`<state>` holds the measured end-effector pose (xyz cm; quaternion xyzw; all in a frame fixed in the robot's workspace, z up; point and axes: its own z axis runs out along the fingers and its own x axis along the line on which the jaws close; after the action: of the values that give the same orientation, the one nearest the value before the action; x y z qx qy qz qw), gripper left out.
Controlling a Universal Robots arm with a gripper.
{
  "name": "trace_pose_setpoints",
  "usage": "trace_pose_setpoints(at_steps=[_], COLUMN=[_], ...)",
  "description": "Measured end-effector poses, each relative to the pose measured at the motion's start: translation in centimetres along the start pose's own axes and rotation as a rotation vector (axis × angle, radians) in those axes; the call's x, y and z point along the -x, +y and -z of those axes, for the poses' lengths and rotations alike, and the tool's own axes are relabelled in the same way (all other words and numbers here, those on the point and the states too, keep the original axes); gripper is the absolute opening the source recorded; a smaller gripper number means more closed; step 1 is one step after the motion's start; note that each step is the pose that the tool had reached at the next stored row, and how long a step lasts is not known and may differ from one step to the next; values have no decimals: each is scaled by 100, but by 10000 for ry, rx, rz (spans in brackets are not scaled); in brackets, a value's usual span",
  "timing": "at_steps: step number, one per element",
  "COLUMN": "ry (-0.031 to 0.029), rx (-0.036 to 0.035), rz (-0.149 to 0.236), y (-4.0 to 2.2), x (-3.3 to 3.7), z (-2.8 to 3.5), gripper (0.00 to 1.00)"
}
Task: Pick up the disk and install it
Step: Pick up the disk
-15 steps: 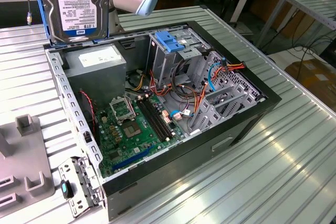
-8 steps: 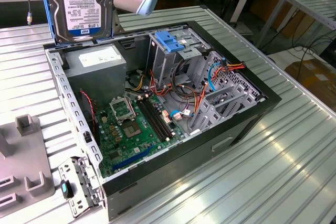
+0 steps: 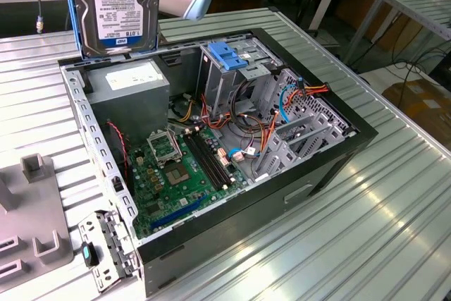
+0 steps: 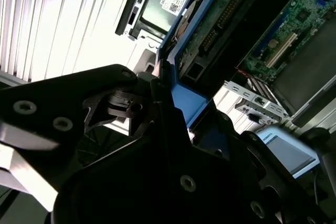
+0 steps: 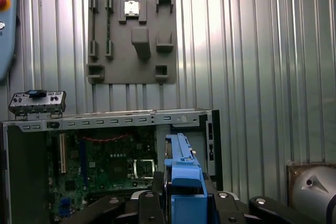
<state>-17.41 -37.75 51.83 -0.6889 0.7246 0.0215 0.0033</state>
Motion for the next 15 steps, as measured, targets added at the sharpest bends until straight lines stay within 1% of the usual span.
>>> trace_pose_setpoints(at_steps=[15], ry=[0], rx=[0], rz=[0], y=[-191], x=[7], z=[4], gripper=[37])
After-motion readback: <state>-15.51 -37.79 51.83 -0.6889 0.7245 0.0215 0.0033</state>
